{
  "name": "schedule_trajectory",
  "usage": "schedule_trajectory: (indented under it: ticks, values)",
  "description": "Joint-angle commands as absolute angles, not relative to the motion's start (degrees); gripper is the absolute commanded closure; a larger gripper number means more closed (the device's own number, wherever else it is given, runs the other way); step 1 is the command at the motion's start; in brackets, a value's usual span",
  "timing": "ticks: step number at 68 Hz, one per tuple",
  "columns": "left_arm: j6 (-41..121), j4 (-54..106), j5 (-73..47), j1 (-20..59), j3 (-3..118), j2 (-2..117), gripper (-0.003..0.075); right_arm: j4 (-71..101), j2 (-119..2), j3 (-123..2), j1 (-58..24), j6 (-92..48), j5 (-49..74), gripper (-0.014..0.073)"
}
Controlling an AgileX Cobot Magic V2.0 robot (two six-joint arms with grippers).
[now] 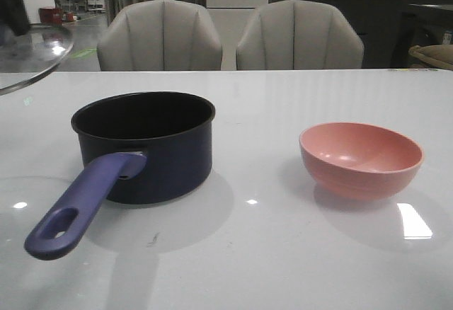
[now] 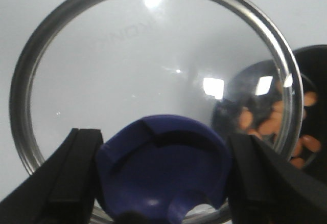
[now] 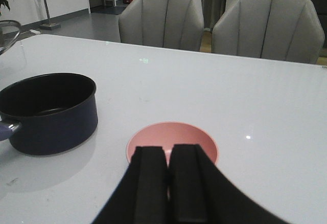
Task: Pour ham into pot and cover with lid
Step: 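Grasp the glass lid knob with the left gripper and lift it, then lower the glass lid onto the pot with the left gripper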
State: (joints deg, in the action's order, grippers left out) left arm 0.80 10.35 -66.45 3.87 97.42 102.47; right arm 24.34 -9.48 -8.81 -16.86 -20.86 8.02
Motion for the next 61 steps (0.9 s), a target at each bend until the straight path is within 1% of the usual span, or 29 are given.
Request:
schedule_trajectory:
  ticks: [1,14,25,40,61]
  values:
    - [1.84,13.14,-64.81,8.95,99.66,99.37,0.0514,24.59,-10.04,-10.37,-16.91,-21.31,4.01,0.0435]
    - [1.93,12.86,-63.97,17.72,100.64,101.42,0.0514,24.59,-10.04,-10.37,-16.91,-21.31,4.02,0.0435]
    - [1.93,11.14,-68.36,22.46,104.37,105.41,0.0514,24.59,-10.04,-10.37,-16.91,-21.31,4.02,0.0435]
    - [1.93,10.10,-71.21,24.17,110.12,109.56,0.0513,24.59,-10.04,-10.37,-16.91,-21.31,4.02,0.0435]
    - [1.93,7.22,-72.66,24.17,110.94,111.24,0.0512,24.59,-10.04,-10.37,-16.91,-21.31,4.02,0.0435]
